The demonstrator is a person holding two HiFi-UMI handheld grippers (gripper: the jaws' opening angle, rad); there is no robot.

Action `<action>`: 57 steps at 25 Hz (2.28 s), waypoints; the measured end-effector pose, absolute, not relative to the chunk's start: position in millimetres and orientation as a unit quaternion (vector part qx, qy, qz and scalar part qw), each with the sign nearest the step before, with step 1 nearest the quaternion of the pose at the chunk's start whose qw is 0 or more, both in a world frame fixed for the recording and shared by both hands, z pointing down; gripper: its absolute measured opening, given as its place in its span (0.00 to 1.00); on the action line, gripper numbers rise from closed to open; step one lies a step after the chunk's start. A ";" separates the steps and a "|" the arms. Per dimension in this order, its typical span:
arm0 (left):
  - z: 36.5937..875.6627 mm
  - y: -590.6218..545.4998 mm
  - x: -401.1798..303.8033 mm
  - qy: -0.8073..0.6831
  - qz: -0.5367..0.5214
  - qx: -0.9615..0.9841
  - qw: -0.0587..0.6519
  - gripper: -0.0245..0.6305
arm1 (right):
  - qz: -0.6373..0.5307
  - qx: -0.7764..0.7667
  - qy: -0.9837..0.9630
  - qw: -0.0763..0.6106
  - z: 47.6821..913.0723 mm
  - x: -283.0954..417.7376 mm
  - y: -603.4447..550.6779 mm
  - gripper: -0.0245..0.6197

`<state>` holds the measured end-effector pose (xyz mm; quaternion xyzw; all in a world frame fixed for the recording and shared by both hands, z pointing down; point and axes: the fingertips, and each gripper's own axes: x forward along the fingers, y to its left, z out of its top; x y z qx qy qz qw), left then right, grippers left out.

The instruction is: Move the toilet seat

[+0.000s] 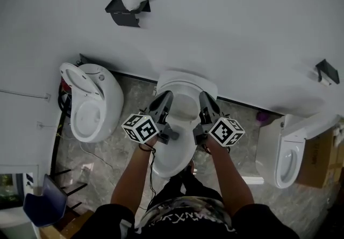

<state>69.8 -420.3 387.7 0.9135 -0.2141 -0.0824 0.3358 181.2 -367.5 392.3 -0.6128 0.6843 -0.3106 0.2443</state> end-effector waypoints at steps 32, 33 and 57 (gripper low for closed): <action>173.5 -283.4 22.4 -0.126 -0.044 0.990 0.048 0.08 | -0.036 -0.473 0.879 0.037 173.9 61.9 -260.0 0.05; 172.5 -280.4 20.4 -0.126 -0.041 0.990 0.044 0.08 | -0.033 -0.468 0.883 0.031 174.0 58.8 -256.5 0.05; 189.9 -243.2 11.5 -0.121 -0.011 0.992 0.033 0.08 | 0.014 -0.431 0.902 -0.002 184.3 35.7 -226.7 0.04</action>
